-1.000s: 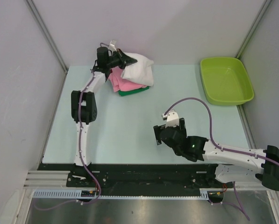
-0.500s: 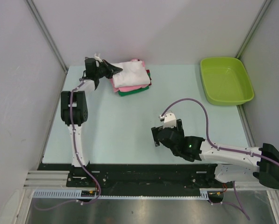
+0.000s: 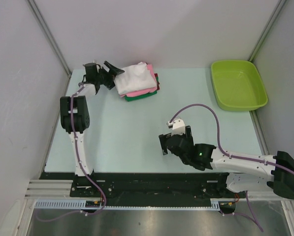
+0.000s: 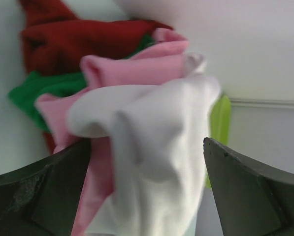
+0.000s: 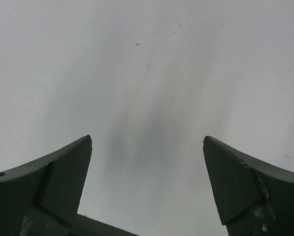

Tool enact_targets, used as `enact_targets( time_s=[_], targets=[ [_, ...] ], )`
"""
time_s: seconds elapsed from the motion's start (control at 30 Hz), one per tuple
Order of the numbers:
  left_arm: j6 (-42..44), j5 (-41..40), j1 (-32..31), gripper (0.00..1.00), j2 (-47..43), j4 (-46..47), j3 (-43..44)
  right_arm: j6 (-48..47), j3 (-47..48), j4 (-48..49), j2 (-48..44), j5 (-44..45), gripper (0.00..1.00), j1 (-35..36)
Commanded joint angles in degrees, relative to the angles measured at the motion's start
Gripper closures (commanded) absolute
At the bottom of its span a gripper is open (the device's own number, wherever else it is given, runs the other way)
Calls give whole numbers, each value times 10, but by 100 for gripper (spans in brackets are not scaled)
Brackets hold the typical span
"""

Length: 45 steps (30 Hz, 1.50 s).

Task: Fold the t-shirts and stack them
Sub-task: Neatly place the folded tshirt to the corner

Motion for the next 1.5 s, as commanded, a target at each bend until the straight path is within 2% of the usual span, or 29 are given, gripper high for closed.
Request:
enact_targets(
  time_s=[0.0, 0.13, 0.3, 0.43, 0.47, 0.57, 0.73, 0.8, 0.93, 1.07, 1.2, 1.27, 1.47],
  targets=[
    [45, -101, 4, 0, -57, -161, 6, -1, 1, 9, -20, 4, 0, 2],
    [60, -172, 4, 0, -107, -241, -35, 5, 7, -3, -16, 4, 0, -3],
    [54, -277, 5, 0, -199, -260, -162, 56, 16, -60, -5, -12, 0, -46],
    [43, -352, 5, 0, -304, -243, -273, 88, 16, -87, -18, -26, 0, -58],
    [37, -358, 5, 0, -342, -237, -317, 91, 17, -90, -19, -28, 0, -59],
    [41, -364, 4, 0, -399, -219, -368, 101, 17, -93, -22, -33, 1, -69],
    [66, -358, 4, 0, -440, -221, -388, 114, 17, -95, -44, -42, 0, -69],
    [73, -348, 3, 0, -443, -225, -385, 108, 16, -85, -46, -44, 1, -69],
    [78, -337, -6, 0, -425, -207, -385, 39, 39, -42, -22, -113, 0, -79],
    [65, -295, -7, 0, -389, -122, -397, 14, 97, -66, 30, -103, 0, -78],
    [34, -231, -7, 0, -327, -5, -384, 4, 104, -61, 51, -105, 0, -78],
    [22, -217, -10, 0, -285, 9, -362, -3, 105, -50, 63, -105, 0, -78],
    [7, -212, -12, 0, -232, 80, -338, -14, 105, -28, 82, -106, 0, -84]
  ],
)
